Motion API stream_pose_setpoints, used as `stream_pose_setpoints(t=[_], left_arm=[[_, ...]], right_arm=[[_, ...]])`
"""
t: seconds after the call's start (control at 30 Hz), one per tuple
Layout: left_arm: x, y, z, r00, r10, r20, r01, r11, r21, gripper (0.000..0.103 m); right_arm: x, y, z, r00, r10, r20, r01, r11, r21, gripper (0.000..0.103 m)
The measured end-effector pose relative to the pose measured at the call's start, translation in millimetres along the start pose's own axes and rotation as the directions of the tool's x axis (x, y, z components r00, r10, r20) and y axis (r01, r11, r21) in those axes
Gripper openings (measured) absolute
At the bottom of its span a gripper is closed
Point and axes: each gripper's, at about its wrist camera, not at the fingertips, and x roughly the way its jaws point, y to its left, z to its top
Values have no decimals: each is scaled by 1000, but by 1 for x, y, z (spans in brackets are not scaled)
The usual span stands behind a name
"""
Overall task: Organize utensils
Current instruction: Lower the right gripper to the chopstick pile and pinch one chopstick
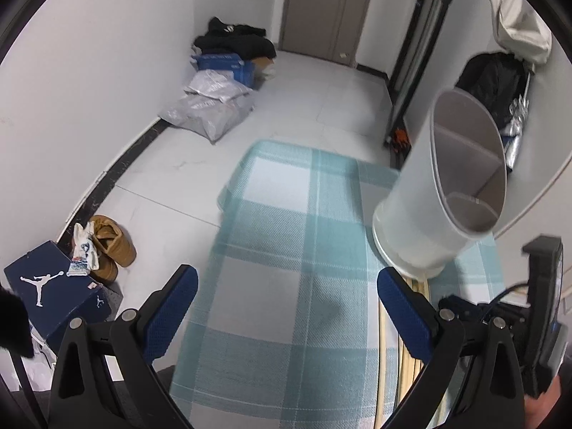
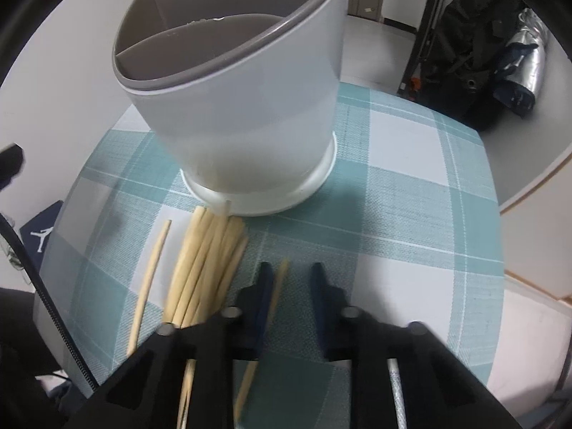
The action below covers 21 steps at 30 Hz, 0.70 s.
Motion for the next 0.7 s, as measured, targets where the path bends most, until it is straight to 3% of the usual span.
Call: stream_pose_setpoints(t=[0.23, 0.5, 0.57, 0.7], left_arm=[[24, -18, -11, 986, -78, -147, 85, 996, 41, 99], [38, -43, -22, 980, 18, -196, 12, 988, 152, 98], [42, -45, -22, 980, 57, -189, -24, 985, 171, 94], [50, -47, -24, 975, 63, -213, -24, 983, 185, 84]], right_arm=[[-9, -28, 1, 991, 127, 35, -130, 982, 137, 3], [-48, -68, -4, 956, 238, 171, -279, 919, 280, 3], [-54, -77, -5, 946, 258, 196, -310, 899, 310, 3], [-59, -92, -2, 926, 291, 240, -361, 867, 343, 3]])
